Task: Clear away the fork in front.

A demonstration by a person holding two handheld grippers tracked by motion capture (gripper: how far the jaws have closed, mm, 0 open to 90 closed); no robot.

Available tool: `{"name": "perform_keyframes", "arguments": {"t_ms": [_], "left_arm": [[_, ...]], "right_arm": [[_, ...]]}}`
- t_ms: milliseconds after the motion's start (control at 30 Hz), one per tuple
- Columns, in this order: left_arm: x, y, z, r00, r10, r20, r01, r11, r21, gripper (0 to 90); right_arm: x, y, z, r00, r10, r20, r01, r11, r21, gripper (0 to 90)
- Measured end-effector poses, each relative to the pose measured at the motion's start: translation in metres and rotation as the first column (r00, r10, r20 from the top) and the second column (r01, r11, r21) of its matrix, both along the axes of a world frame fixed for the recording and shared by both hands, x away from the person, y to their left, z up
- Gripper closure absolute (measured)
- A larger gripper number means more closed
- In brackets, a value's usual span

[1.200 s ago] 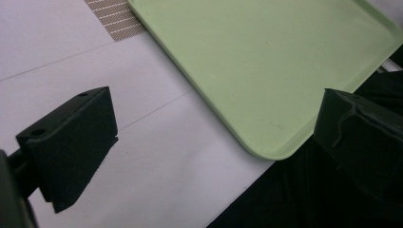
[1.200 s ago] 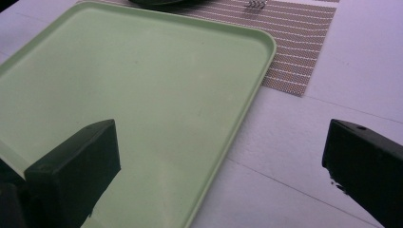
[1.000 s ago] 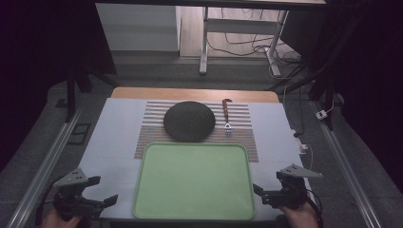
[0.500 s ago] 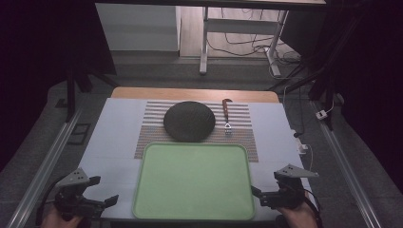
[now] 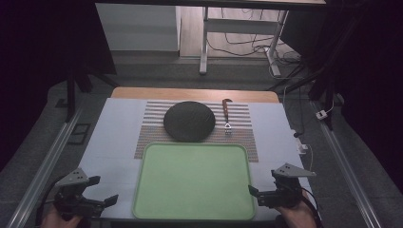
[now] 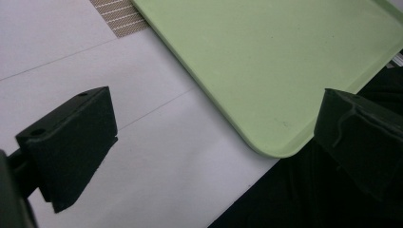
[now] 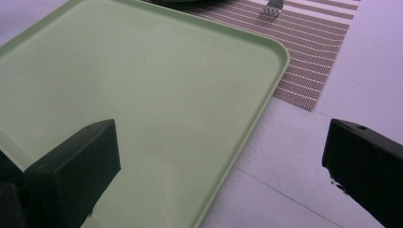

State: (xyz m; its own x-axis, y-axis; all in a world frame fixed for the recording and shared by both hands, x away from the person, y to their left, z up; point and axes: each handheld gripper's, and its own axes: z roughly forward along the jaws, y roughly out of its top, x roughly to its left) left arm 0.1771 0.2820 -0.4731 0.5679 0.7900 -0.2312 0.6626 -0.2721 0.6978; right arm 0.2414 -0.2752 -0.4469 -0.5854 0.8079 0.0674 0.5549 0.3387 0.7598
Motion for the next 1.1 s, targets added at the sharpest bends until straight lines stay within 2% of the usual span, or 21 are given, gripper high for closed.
{"name": "perform_keyframes", "arguments": {"t_ms": [433, 533, 633, 767, 867, 1100], "left_arm": [[0.0, 0.0, 0.0, 1.0, 0.001, -0.004, -0.001, 1.0, 0.002, 0.6], [0.0, 0.0, 0.0, 1.0, 0.001, -0.005, -0.001, 1.0, 0.001, 0.6], [0.001, 0.0, 0.0, 1.0, 0.001, -0.006, -0.001, 1.0, 0.002, 0.7], [0.001, 0.0, 0.0, 1.0, 0.002, -0.006, -0.002, 1.0, 0.002, 0.7], [0.001, 0.0, 0.0, 1.0, 0.003, -0.008, -0.003, 1.0, 0.001, 0.7], [0.001, 0.0, 0.0, 1.0, 0.003, -0.009, -0.003, 1.0, 0.0, 0.6]], "right_arm": [[0.008, 0.004, 0.0, 0.9994, 0.034, 0.006, -0.034, 0.999, 0.018, 0.0], [0.012, 0.006, 0.001, 0.9992, 0.039, 0.01, -0.039, 0.998, 0.04, 0.0], [0.016, 0.009, 0.0, 0.9988, 0.048, -0.003, -0.048, 0.997, 0.054, 0.0], [0.022, 0.014, -0.004, 0.9964, 0.077, -0.037, -0.075, 0.996, 0.039, 0.0], [0.025, 0.017, -0.005, 0.9943, 0.1, -0.037, -0.098, 0.994, 0.051, 0.0], [0.035, 0.024, -0.004, 0.9941, 0.105, -0.027, -0.103, 0.993, 0.059, 0.0]]}}
